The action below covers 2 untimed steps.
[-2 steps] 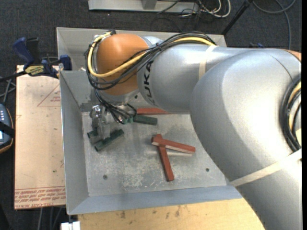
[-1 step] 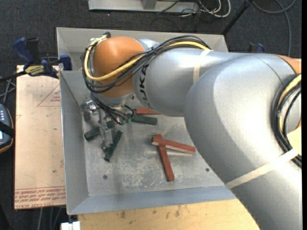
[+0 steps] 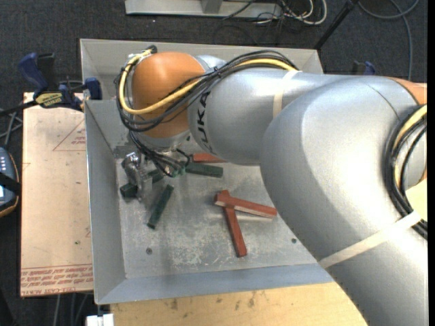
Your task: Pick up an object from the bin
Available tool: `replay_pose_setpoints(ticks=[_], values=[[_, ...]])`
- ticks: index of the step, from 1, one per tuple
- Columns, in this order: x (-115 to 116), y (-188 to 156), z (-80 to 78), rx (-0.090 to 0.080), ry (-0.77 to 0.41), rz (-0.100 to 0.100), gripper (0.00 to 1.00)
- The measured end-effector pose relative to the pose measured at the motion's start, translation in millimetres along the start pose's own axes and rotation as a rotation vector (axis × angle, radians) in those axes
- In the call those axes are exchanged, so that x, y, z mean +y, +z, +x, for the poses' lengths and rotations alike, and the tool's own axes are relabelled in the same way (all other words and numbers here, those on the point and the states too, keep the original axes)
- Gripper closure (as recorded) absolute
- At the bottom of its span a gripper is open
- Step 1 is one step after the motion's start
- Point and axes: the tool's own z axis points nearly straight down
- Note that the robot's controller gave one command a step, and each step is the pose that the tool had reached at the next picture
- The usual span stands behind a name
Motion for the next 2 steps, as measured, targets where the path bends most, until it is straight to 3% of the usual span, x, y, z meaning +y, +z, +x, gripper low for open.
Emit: replay_pose_setpoints(ticks=[1,2], values=[[0.0,0.0,0.0,0.000,0.000,0.000,1.00],[-11.1,-151.9,6.5,-0.003,-0.016,0.002,1.00]])
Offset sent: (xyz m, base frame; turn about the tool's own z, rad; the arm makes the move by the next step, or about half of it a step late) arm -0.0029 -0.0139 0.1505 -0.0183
